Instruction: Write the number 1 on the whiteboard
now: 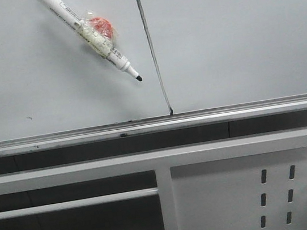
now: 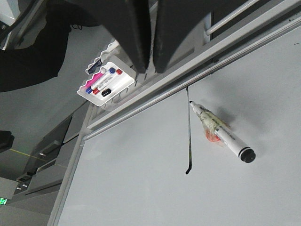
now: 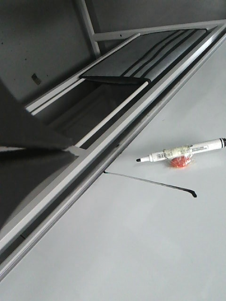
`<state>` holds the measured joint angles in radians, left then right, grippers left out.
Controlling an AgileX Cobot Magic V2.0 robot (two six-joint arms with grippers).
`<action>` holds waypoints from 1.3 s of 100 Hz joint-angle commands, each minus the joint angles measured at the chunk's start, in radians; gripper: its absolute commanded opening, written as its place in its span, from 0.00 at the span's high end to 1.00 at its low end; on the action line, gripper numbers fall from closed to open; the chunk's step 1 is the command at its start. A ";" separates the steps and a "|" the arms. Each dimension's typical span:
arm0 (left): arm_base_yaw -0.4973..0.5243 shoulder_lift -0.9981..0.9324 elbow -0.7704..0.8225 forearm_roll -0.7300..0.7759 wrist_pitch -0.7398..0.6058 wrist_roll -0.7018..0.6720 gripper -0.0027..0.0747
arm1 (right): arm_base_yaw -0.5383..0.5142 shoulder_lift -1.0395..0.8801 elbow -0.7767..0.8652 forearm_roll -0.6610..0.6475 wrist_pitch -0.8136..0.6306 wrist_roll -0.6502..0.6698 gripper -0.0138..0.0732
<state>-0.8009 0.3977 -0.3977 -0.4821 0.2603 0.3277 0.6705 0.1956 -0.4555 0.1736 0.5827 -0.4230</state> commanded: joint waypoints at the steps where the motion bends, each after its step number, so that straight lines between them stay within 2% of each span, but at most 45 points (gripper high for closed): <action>1: 0.001 0.006 -0.026 0.026 -0.068 0.003 0.99 | -0.004 0.010 -0.023 -0.004 -0.083 -0.001 0.90; 11: 0.008 0.001 -0.001 0.085 -0.138 0.003 0.99 | -0.004 0.010 -0.023 -0.004 -0.083 -0.001 0.90; 20: 0.046 -0.009 0.048 0.177 -0.290 0.003 0.99 | -0.004 0.010 -0.023 -0.004 -0.083 -0.001 0.90; 28: 0.124 -0.038 0.102 0.243 -0.434 0.003 0.99 | -0.004 0.010 -0.023 -0.004 -0.083 -0.001 0.90; 36: 0.219 -0.103 0.160 0.277 -0.471 0.003 0.99 | -0.004 0.010 -0.023 -0.004 -0.083 -0.001 0.90; 50: 0.388 -0.265 0.261 0.332 -0.437 -0.029 0.99 | -0.004 0.010 -0.023 -0.004 -0.083 -0.001 0.90; 60: 0.480 -0.360 0.322 0.446 -0.415 -0.177 0.99 | -0.004 0.010 -0.023 -0.004 -0.083 -0.001 0.90; 69: 0.532 -0.423 0.357 0.541 -0.318 -0.334 0.99 | -0.004 0.010 -0.023 -0.004 -0.083 -0.001 0.90; 74: 0.546 -0.427 0.375 0.567 -0.284 -0.370 0.99 | -0.004 0.010 -0.023 -0.004 -0.083 -0.001 0.90; 89: 0.562 -0.424 0.435 0.550 -0.231 -0.370 0.99 | -0.004 0.010 -0.023 -0.004 -0.083 -0.001 0.90; 97: 0.577 -0.424 0.435 0.536 -0.131 -0.370 0.99 | -0.004 0.010 -0.023 -0.004 -0.083 -0.001 0.90; 118: 0.663 -0.424 0.435 0.543 0.028 -0.370 0.99 | -0.004 0.010 -0.023 -0.004 -0.083 -0.001 0.90; 130: 0.717 -0.424 0.437 0.545 0.024 -0.370 0.99 | -0.004 0.010 -0.023 -0.004 -0.083 -0.001 0.90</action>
<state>-0.1131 -0.0063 0.0030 0.0634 0.3357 -0.0312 0.6705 0.1956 -0.4555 0.1715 0.5820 -0.4212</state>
